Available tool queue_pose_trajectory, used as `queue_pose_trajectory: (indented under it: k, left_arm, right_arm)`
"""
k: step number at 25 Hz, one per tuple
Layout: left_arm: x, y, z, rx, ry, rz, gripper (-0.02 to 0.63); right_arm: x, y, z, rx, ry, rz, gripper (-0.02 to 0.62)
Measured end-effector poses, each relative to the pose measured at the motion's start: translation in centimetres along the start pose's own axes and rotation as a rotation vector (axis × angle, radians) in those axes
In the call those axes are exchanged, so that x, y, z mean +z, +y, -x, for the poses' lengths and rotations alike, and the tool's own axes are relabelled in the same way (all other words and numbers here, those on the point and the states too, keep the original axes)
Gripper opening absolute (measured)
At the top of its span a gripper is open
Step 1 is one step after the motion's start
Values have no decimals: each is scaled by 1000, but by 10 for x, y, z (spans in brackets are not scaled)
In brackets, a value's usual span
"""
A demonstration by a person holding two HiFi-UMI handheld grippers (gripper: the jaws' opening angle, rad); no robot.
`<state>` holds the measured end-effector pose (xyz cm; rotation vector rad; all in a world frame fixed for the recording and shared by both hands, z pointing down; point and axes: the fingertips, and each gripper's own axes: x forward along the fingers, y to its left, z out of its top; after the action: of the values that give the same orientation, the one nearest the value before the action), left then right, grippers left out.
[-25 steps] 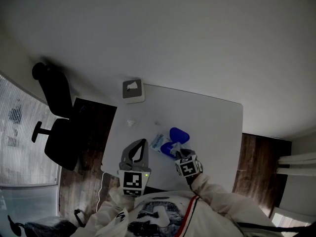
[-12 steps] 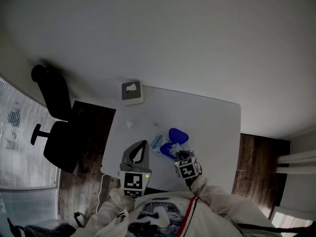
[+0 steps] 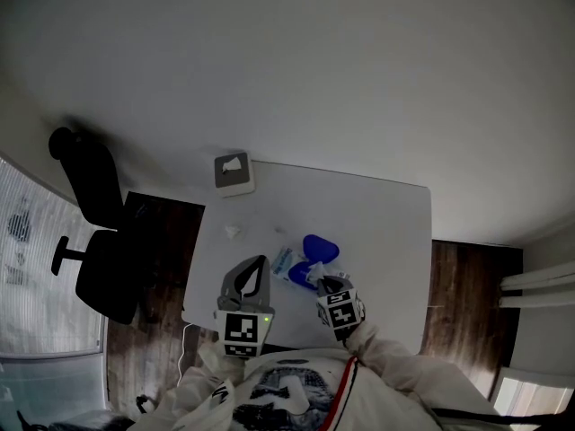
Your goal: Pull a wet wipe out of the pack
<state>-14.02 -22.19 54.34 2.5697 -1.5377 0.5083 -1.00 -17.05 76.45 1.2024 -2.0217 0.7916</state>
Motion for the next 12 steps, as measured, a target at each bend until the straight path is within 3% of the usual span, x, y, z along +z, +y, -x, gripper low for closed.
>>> queue_pose_trajectory:
  k: [12]
  left_arm:
    - [7, -2, -15, -70, -23, -1, 5]
  right_arm:
    - [15, -2, 18, -49, -56, -52, 12]
